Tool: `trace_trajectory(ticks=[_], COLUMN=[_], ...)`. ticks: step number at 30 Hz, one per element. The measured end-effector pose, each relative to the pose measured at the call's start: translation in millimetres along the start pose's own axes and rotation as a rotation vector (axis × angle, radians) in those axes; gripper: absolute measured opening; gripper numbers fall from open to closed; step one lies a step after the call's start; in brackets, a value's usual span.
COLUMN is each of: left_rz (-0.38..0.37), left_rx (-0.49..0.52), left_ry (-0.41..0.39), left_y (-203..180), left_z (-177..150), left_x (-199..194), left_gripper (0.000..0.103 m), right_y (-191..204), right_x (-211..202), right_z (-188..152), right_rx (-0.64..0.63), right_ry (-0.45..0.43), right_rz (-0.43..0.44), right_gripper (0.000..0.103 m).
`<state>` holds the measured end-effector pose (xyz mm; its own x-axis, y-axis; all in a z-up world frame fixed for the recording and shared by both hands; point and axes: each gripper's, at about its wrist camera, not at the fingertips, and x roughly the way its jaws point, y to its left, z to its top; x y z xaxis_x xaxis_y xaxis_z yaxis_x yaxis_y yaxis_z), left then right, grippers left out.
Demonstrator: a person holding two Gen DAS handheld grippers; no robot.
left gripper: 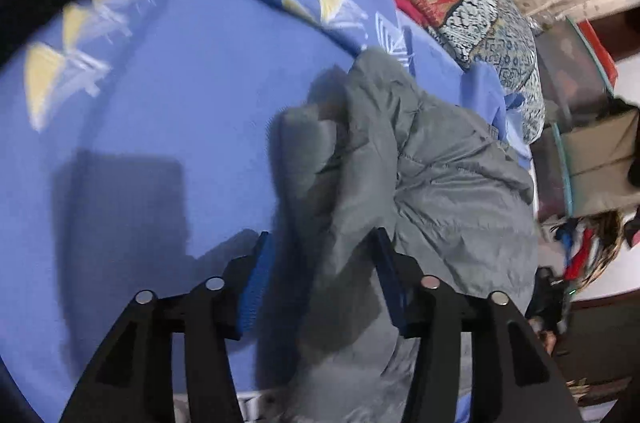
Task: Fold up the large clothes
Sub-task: 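Grasp the folded jacket edge with the left gripper while the right gripper grasps the hood, then lift the folded grey jacket with both grippers toward the clothes stack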
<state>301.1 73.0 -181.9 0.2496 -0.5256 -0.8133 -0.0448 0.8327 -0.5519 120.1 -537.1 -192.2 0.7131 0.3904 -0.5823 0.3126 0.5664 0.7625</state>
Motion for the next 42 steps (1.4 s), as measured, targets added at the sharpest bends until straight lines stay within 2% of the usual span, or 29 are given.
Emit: trace_trajectory(ticks=[2,4,5,8,10,12,13,14,15,16,17,18,20,25,28,31,34,36,40,42], left_rz=[-0.043,-0.099,-0.102,-0.091,-0.077,-0.023,0.035,0.08,0.102,0.111,0.111,0.101,0.06,-0.035,-0.044,-0.05,-0.019,0.04,0.157,0.235], left_rx=[-0.043,-0.059,-0.051,0.009,0.064,0.105,0.138,0.165,0.186,0.201,0.211,0.221,0.243,0.273,0.291,0.287,0.255,0.221,0.135,0.061], left_ry=[0.029,0.055,0.052,0.037,0.048,0.034,0.023,0.013,0.001,-0.014,-0.027,-0.044,-0.098,-0.242,-0.346,-0.479,-0.61,-0.705,-0.842,-0.897], left_y=[3,0,-4,-24,-39,-51,-59,-65,-72,-76,-79,-81,-89,-94,-88,-63,-28,4,62,104], left_z=[0,-3,-3,-6,-9,-12,-16,-19,-23,-26,-28,-31,-39,-56,-61,-61,-50,-36,-8,10], left_x=[17,31,35,44,47,49,49,47,42,35,27,17,-12,-103,-160,-235,-314,-369,-447,-477], left_gripper=[0.076,0.077,0.081,0.093,0.093,0.086,0.071,0.06,0.054,0.045,0.042,0.041,0.039,0.039,0.039,0.039,0.039,0.039,0.039,0.039], right_y=[4,11,17,38,51,69,78,90,98,110,118,134,162,260,334,411,488,537,633,676], right_x=[4,14,23,44,59,70,72,74,75,72,69,63,49,6,4,7,23,46,118,174], right_z=[3,5,5,3,-3,-11,-15,-22,-26,-32,-35,-43,-53,-88,-120,-149,-176,-187,-212,-223], right_rx=[-0.002,0.014,0.004,-0.088,-0.153,-0.224,-0.263,-0.317,-0.347,-0.372,-0.392,-0.431,-0.49,-0.639,-0.75,-0.845,-0.934,-0.963,-1.02,-1.011], right_ry=[0.005,0.05,0.079,0.127,0.152,0.162,0.162,0.167,0.172,0.173,0.173,0.166,0.146,0.084,0.054,0.026,-0.008,-0.013,-0.022,-0.001], right_rz=[0.046,0.108,0.12,0.056,-0.008,-0.073,-0.116,-0.158,-0.175,-0.188,-0.193,-0.186,-0.158,-0.002,0.059,0.143,0.213,0.257,0.311,0.328], right_gripper=[0.097,0.097,0.097,0.098,0.098,0.096,0.083,0.055,0.044,0.028,0.02,0.019,0.016,0.014,0.014,0.014,0.014,0.014,0.014,0.014])
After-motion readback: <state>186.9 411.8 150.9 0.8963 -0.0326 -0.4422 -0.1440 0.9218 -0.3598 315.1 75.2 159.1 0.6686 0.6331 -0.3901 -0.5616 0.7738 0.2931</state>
